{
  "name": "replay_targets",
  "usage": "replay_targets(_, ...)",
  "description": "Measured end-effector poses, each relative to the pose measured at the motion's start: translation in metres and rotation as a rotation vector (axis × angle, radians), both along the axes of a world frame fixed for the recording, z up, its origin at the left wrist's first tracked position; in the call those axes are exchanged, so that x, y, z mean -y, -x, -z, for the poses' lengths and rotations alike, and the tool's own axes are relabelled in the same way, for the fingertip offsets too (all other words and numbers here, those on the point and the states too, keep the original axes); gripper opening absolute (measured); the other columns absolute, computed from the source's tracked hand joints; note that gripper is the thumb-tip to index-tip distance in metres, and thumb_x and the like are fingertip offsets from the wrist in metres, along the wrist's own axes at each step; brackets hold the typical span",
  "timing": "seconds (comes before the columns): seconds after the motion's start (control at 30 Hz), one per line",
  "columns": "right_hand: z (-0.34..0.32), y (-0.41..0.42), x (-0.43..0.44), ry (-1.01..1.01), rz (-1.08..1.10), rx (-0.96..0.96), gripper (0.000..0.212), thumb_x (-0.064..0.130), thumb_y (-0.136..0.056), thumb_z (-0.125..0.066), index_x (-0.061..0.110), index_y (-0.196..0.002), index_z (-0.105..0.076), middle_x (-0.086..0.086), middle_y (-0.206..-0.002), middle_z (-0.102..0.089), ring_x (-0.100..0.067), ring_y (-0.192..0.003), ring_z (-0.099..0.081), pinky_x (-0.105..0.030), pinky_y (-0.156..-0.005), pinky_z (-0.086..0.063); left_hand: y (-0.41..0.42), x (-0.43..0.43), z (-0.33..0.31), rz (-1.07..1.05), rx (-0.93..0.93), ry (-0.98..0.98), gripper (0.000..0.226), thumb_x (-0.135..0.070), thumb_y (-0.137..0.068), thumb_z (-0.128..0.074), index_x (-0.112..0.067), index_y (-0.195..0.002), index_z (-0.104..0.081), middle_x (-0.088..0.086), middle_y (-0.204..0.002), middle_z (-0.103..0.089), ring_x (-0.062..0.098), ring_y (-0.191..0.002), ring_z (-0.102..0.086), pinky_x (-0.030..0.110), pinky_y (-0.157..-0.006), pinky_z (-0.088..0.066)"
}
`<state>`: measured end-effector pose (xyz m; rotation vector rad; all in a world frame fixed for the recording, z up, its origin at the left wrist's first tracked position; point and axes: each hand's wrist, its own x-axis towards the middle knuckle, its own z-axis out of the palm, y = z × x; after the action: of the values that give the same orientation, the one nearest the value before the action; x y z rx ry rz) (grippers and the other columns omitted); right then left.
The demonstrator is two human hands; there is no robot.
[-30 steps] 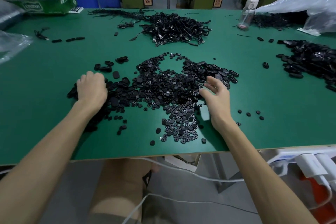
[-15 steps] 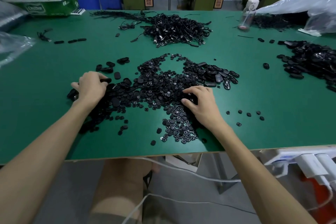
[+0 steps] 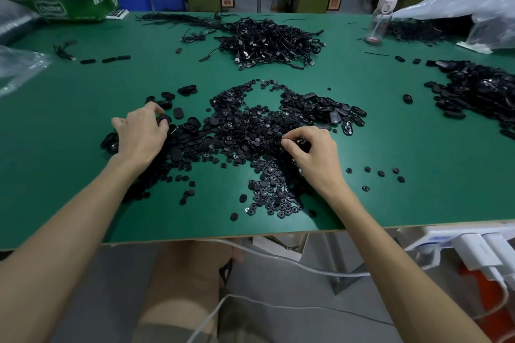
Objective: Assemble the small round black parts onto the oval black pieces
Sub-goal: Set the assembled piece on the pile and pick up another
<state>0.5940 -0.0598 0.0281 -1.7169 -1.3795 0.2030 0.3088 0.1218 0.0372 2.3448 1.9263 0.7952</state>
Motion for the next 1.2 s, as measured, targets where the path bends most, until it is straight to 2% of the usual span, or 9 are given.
replay_targets(0.17,0.0,0.0,0.001,-0.023,-0.013,-0.057,0.003,0.027,-0.093,-0.076,0.025,-0.093,-0.077,0.008,-0.093,-0.074,-0.017,-0.098,-0.062,-0.03,-0.085,-0.046,0.005,0.0,0.002,0.055,0.017,0.009,0.024,-0.008,-0.102,-0.061,-0.004,-0.125,-0.064,0.021,-0.12,-0.067,0.041,-0.109,-0.064,0.054,-0.103,-0.046)
replay_targets(0.23,0.0,-0.001,0.001,-0.022,-0.02,-0.097,0.002,0.026,-0.091,-0.077,0.025,-0.093,-0.078,0.007,-0.088,-0.074,-0.008,-0.087,-0.064,-0.018,-0.077,-0.047,0.006,0.002,-0.001,0.08,0.064,0.013,0.023,-0.006,-0.102,-0.061,-0.004,-0.125,-0.065,0.022,-0.129,-0.06,0.04,-0.11,-0.064,0.054,-0.1,-0.051)
replay_targets(0.43,0.001,-0.002,0.0,-0.025,-0.026,-0.103,0.006,0.023,-0.093,-0.076,0.021,-0.096,-0.081,0.019,-0.084,-0.073,0.008,-0.082,-0.065,-0.005,-0.071,-0.043,0.008,0.006,-0.003,0.057,0.048,-0.037,0.022,-0.012,-0.102,-0.063,-0.01,-0.123,-0.07,0.019,-0.127,-0.059,0.039,-0.103,-0.067,0.056,-0.097,-0.053)
replay_targets(0.63,0.001,0.0,0.001,-0.031,-0.034,-0.135,0.008,0.023,-0.096,-0.073,0.023,-0.099,-0.08,0.016,-0.081,-0.075,0.002,-0.08,-0.069,-0.008,-0.071,-0.048,0.01,0.009,-0.001,0.041,0.084,-0.083,0.019,-0.016,-0.101,-0.065,-0.013,-0.119,-0.071,0.015,-0.126,-0.06,0.035,-0.099,-0.066,0.054,-0.095,-0.053)
replay_targets(0.83,0.001,0.002,0.001,-0.039,-0.001,-0.152,0.009,0.018,-0.097,-0.07,0.022,-0.098,-0.077,0.012,-0.075,-0.074,-0.004,-0.062,-0.063,-0.012,-0.051,-0.041,0.009,0.012,-0.005,0.065,0.107,-0.119,0.02,-0.017,-0.101,-0.066,-0.013,-0.119,-0.071,0.012,-0.127,-0.062,0.031,-0.096,-0.067,0.053,-0.102,-0.05)
replay_targets(0.97,0.0,0.001,0.001,-0.009,-0.02,-0.111,0.007,0.019,-0.097,-0.07,0.022,-0.097,-0.076,0.013,-0.079,-0.073,-0.002,-0.077,-0.066,-0.008,-0.065,-0.042,0.002,0.016,-0.012,0.136,0.152,-0.166,0.021,-0.014,-0.101,-0.065,-0.01,-0.12,-0.071,0.012,-0.123,-0.068,0.03,-0.101,-0.068,0.049,-0.101,-0.052)
replay_targets(1.07,-0.001,0.003,0.002,0.012,-0.058,0.012,0.015,0.028,-0.094,-0.074,0.026,-0.109,-0.076,0.014,-0.098,-0.068,-0.009,-0.1,-0.055,-0.01,-0.083,-0.036,-0.013,0.025,-0.02,0.271,0.347,-0.036,0.021,-0.009,-0.098,-0.068,-0.009,-0.119,-0.072,0.007,-0.111,-0.073,0.016,-0.093,-0.068,0.024,-0.092,-0.054)
replay_targets(1.13,0.0,0.006,0.001,0.068,-0.116,0.138,0.029,0.035,-0.092,-0.075,0.027,-0.121,-0.074,0.01,-0.116,-0.062,-0.015,-0.116,-0.041,-0.019,-0.096,-0.031,-0.028,0.037,-0.023,0.348,0.498,0.076,0.02,-0.008,-0.096,-0.071,-0.01,-0.116,-0.072,0.003,-0.105,-0.074,0.008,-0.084,-0.07,0.013,-0.08,-0.054)
replay_targets(1.2,0.002,0.009,-0.002,0.129,-0.153,0.264,0.034,0.038,-0.093,-0.074,0.028,-0.125,-0.074,0.006,-0.127,-0.061,-0.021,-0.123,-0.037,-0.028,-0.1,-0.026,-0.044,0.051,-0.023,0.428,0.67,0.205,0.02,-0.008,-0.096,-0.071,-0.009,-0.116,-0.072,0.004,-0.104,-0.075,0.012,-0.081,-0.074,0.018,-0.071,-0.059)
